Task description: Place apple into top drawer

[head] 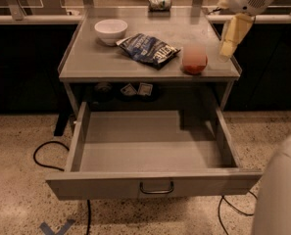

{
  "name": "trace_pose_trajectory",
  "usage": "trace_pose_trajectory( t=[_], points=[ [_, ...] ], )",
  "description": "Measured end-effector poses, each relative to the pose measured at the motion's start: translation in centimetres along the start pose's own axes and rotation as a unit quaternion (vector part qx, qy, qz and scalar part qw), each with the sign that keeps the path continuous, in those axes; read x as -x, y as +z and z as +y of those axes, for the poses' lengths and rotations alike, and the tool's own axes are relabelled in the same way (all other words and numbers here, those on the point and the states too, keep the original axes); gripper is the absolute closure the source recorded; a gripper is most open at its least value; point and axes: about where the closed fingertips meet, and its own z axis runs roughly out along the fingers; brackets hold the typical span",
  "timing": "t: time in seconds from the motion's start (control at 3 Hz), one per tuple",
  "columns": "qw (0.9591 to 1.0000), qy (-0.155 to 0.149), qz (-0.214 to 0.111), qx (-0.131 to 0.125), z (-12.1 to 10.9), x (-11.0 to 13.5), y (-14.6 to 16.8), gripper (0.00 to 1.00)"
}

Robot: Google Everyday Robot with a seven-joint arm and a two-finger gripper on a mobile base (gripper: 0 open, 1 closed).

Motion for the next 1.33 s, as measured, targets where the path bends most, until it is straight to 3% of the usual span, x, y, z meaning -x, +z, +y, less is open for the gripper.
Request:
trace_pose_trajectory(
  t=[0.33, 0.67, 1.0, 1.33],
  points=[
    [0.9992, -0.018, -0.035, -0.002, -4.2, 1.2, 5.4, 0.00],
    [0.9992, -0.018, -0.035, -0.002, -4.2, 1.3, 5.4, 0.00],
    [0.9978, -0.017, -0.060, 0.024, -3.8, 1.7, 8.9, 0.00],
    [0.9924, -0.011, -0.098, 0.074, -2.4, 2.5, 14.5, 0.00]
  ],
)
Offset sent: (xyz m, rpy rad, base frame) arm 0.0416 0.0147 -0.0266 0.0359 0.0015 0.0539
